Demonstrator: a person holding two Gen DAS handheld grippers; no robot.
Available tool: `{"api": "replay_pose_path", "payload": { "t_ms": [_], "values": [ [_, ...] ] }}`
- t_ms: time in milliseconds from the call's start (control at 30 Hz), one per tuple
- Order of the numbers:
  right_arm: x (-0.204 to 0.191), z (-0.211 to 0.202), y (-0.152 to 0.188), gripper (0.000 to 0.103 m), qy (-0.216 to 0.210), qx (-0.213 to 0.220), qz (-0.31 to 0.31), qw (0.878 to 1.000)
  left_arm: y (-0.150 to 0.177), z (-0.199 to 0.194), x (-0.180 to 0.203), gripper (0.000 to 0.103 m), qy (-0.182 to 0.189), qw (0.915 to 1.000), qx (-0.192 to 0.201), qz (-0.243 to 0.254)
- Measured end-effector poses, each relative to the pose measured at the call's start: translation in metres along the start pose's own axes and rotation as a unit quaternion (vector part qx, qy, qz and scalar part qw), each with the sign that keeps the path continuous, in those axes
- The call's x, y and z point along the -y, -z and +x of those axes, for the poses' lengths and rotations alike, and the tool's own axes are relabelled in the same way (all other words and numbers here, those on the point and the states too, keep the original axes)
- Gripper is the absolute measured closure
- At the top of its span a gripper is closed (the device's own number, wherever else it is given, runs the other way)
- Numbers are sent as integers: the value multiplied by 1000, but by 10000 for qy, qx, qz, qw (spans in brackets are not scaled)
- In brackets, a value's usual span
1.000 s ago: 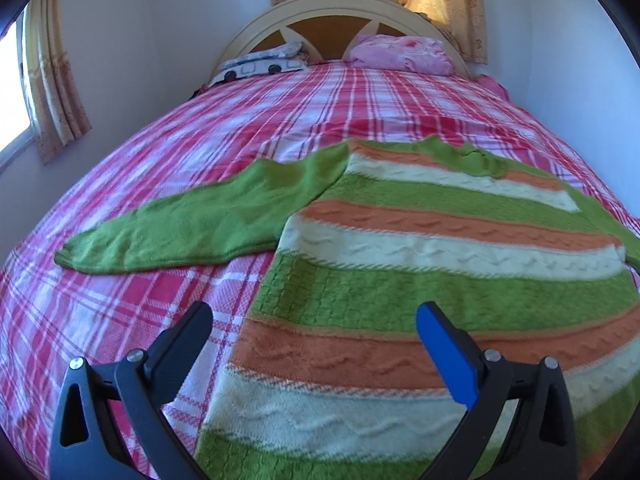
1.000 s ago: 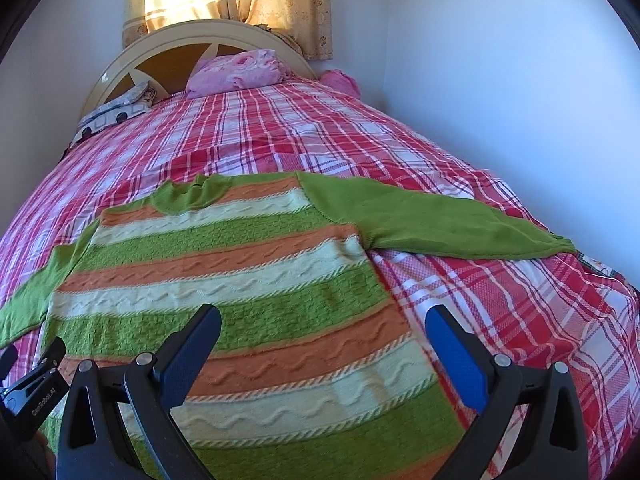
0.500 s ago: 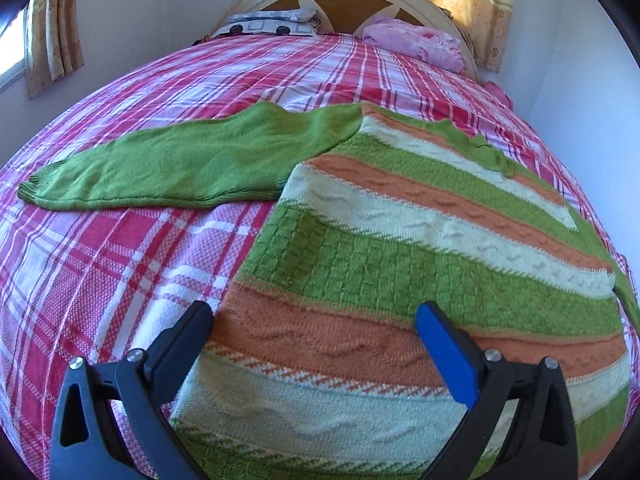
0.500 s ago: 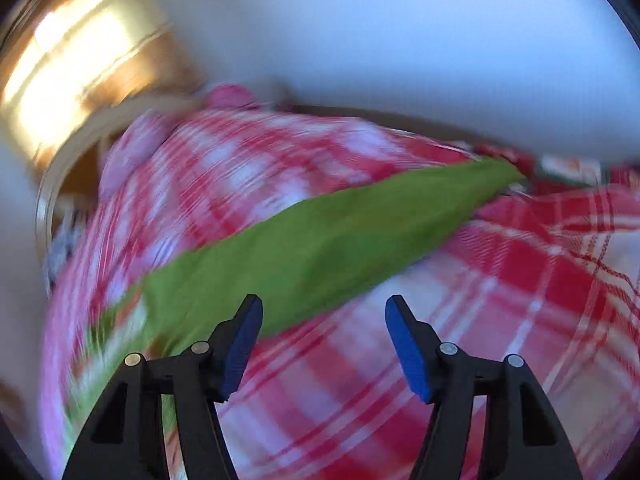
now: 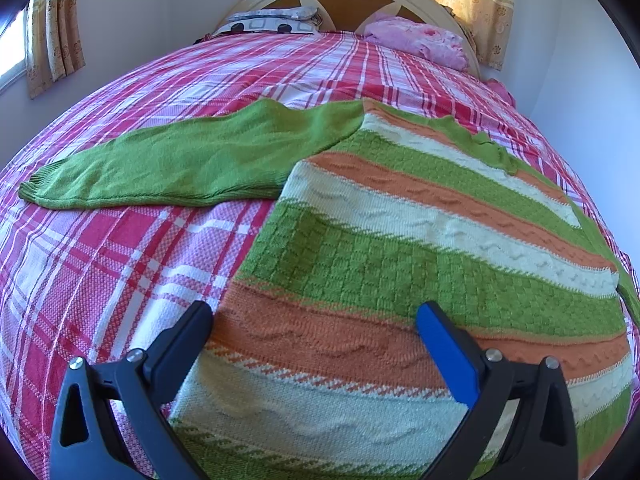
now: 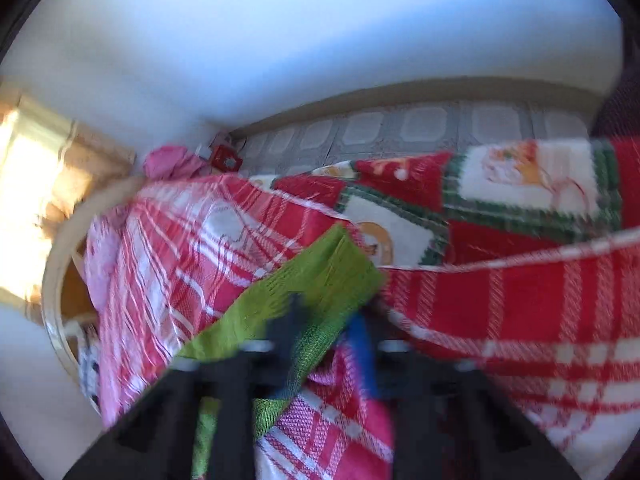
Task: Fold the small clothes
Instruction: 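Grasp the green sleeve cuff with the right gripper, then fold the held sleeve across the sweater body with the right gripper, release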
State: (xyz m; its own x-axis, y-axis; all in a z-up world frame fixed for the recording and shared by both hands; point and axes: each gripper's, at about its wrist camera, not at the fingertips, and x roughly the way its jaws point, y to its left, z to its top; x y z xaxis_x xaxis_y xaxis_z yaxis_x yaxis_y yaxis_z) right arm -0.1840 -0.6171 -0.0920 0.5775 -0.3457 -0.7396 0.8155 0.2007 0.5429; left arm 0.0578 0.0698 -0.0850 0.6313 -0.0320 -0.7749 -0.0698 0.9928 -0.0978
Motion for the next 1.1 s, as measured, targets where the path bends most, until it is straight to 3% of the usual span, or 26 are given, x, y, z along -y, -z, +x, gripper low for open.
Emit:
{"api": "replay_pose_path", "payload": {
  "t_ms": [233, 433, 533, 633, 733, 833, 1033, 1100],
  "values": [
    [-33, -30, 4, 97, 426, 507, -927, 9935, -1, 0, 0, 0, 16, 10000, 6, -6],
    [-130, -85, 39, 97, -422, 597, -1798, 9810, 0, -1, -3, 0, 94, 9999, 32, -59],
    [-200, -112, 85, 98, -866, 623, -2596, 9598, 1, -3, -7, 0, 220, 9996, 79, -142],
    [-268, -118, 145, 98, -1362, 225, -3268, 9349, 3, -8, -15, 0, 390, 9984, 185, -366],
    [-331, -113, 222, 98, -1848, -324, -3842, 9040, 5, -13, -27, 0, 575, 9955, 312, -686],
    [-380, -106, 300, 98, -2097, -556, -4462, 8682, 7, -16, -39, 0, 704, 9914, 429, -1016],
    [-417, -73, 438, 98, -2422, -1485, -5082, 8130, 9, -19, -46, 0, 877, 9868, 558, -1245],
    [-417, -62, 463, 98, -2413, -1642, -5228, 8009, 9, -19, -45, 0, 856, 9873, 558, -1215]
  ]
}}
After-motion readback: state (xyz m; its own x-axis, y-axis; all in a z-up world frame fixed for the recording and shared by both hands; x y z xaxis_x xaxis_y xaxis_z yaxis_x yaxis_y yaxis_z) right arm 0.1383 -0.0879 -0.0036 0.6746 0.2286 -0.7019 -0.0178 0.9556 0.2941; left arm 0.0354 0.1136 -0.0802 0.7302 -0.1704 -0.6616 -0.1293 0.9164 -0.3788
